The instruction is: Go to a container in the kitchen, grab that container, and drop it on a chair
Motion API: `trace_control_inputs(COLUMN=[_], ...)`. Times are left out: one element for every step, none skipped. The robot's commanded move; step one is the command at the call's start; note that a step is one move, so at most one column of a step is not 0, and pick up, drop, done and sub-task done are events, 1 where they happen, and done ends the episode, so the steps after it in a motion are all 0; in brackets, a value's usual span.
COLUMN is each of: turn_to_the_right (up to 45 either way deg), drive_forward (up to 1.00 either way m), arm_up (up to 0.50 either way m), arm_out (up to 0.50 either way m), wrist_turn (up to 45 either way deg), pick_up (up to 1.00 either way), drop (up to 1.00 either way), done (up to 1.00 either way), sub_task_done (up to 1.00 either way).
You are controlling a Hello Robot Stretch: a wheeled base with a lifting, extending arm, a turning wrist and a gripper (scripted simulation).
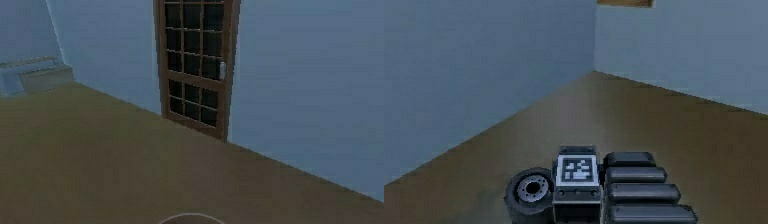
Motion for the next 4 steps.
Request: trace_control_inputs(turn_to_the_right=[-45.0, -45.0, -45.0, -9.0], drive_forward=[0.00, 0.00, 0.00, 0.00], arm_up=[0.00, 0.00, 0.00, 0.00], arm_out=[0.00, 0.00, 0.00, 0.00], wrist_turn=[0.0, 0.0, 0.0, 0.0], pick_up=[0.00, 0.00, 0.00, 0.00], drop=[0.00, 0.00, 0.00, 0.00], done=[0.00, 0.00, 0.00, 0.00], sub_task_done=[0.00, 0.00, 0.00, 0.00])
